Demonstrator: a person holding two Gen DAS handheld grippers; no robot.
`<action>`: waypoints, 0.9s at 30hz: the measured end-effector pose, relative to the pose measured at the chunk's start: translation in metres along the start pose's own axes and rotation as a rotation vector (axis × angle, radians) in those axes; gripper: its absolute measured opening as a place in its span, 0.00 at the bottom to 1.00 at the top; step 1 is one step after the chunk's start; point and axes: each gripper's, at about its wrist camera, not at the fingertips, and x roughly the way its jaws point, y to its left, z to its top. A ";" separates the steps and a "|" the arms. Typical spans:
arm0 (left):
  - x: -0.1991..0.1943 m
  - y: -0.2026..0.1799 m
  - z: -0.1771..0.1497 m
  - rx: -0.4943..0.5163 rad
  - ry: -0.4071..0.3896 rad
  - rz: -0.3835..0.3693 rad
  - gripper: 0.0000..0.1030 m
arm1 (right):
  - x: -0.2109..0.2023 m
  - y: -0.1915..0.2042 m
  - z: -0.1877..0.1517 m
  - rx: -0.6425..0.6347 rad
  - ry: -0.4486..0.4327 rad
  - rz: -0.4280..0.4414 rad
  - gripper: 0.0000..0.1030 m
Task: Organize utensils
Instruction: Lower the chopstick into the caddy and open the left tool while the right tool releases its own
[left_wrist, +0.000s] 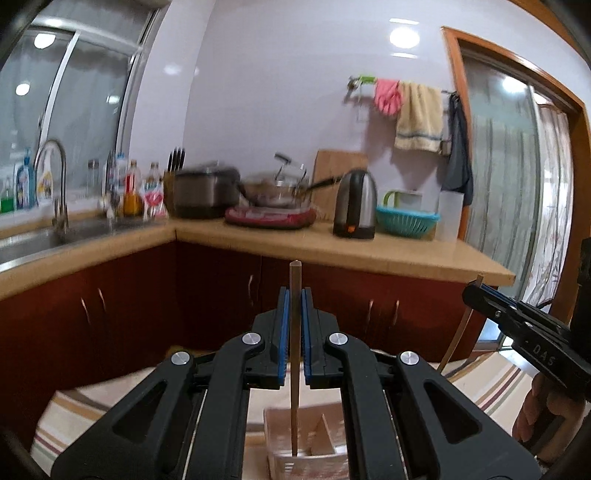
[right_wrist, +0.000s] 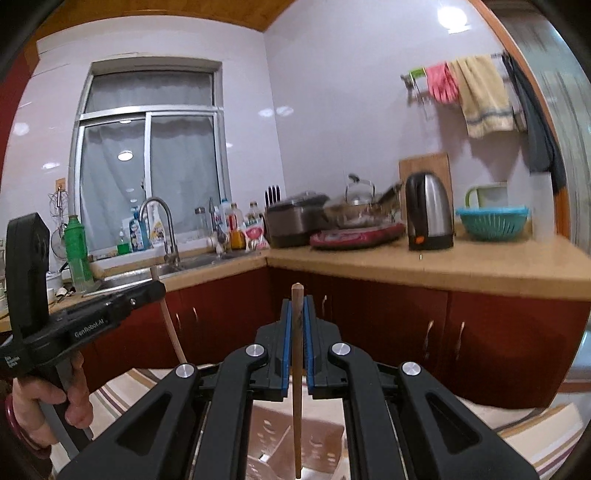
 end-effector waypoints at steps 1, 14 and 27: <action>0.005 0.002 -0.005 -0.007 0.014 0.001 0.06 | 0.004 -0.002 -0.006 0.007 0.014 -0.001 0.06; 0.005 0.020 -0.031 -0.037 0.065 0.039 0.57 | 0.005 -0.008 -0.025 -0.002 0.051 -0.074 0.54; -0.056 0.014 -0.052 -0.010 0.059 0.103 0.77 | -0.044 -0.010 -0.020 -0.017 0.041 -0.156 0.65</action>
